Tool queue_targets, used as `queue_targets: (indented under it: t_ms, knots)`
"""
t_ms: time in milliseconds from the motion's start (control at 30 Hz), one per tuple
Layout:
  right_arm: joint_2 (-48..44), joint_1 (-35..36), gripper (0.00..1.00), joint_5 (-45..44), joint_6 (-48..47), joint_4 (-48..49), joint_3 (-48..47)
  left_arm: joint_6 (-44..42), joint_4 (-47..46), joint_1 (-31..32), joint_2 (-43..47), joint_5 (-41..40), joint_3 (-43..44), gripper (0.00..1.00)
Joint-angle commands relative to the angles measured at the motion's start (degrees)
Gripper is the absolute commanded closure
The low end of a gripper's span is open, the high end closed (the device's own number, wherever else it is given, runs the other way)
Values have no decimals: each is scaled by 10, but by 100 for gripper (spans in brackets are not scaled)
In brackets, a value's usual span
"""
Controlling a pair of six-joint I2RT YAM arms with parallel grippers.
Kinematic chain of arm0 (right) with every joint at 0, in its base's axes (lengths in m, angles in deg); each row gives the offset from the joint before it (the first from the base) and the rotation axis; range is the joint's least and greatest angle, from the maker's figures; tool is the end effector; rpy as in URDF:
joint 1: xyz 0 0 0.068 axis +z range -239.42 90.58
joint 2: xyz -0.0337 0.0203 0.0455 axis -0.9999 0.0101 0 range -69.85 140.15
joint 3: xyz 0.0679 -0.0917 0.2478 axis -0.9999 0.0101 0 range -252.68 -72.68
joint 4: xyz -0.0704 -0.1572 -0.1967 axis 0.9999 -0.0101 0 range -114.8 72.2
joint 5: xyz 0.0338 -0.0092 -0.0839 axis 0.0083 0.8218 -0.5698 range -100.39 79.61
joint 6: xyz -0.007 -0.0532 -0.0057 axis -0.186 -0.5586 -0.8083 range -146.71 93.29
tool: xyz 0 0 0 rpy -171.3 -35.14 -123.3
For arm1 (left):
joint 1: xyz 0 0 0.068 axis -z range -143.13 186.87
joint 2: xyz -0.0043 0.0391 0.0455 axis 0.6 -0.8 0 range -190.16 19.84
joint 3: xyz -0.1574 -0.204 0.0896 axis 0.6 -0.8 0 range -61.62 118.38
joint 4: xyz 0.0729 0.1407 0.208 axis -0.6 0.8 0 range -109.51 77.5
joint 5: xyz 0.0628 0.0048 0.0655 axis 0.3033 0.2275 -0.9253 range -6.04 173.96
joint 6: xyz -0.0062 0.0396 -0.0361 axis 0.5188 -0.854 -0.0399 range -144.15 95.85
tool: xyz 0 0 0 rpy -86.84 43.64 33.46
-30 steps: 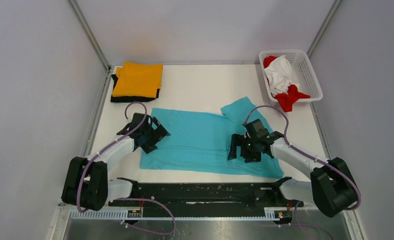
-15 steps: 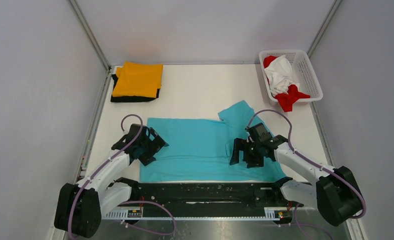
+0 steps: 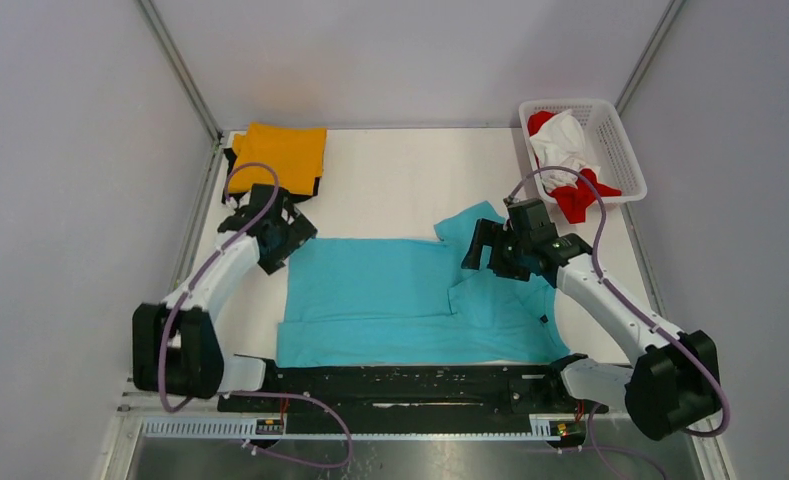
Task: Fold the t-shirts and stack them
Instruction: Grab the side of the flattened tshirt furthest away from the robot with both arms
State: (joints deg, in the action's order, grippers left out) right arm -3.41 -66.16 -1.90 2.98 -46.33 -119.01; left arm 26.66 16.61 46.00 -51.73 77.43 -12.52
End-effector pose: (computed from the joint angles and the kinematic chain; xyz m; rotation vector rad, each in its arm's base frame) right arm 0.2159 0.0986 0.2456 0.0701 2.4961 0.5858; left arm 0.2405 -0.0344 0.2324 -0.9643 2.4162 -0.2369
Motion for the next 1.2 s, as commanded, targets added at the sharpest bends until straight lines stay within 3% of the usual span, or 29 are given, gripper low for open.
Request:
queue_targets:
  t_ms: [0,167,333,800,867,967,1033,1167]
  knots:
    - [41,-27,1,14,-21,26,-45,-70,-13,-44,-137,-33,103,1]
    - [79,-39,1,16,-37,27,-58,-106,20,-60,-292,-56,229,9]
    - [103,-55,1,21,-42,27,-64,-112,54,-61,-384,-74,301,22]
    - [135,-80,2,9,-50,46,-101,-108,46,-61,-389,-62,254,53]
    - [152,-83,2,3,-50,55,-123,-109,45,-60,-390,-52,254,64]
    - [210,-89,2,1,-56,57,-178,-110,35,-60,-386,-37,246,81]
    - [260,-97,2,20,-59,51,-223,-114,32,-60,-387,-24,245,97]
    - [365,-116,2,42,-43,40,-329,-122,28,-60,-381,-16,240,100]
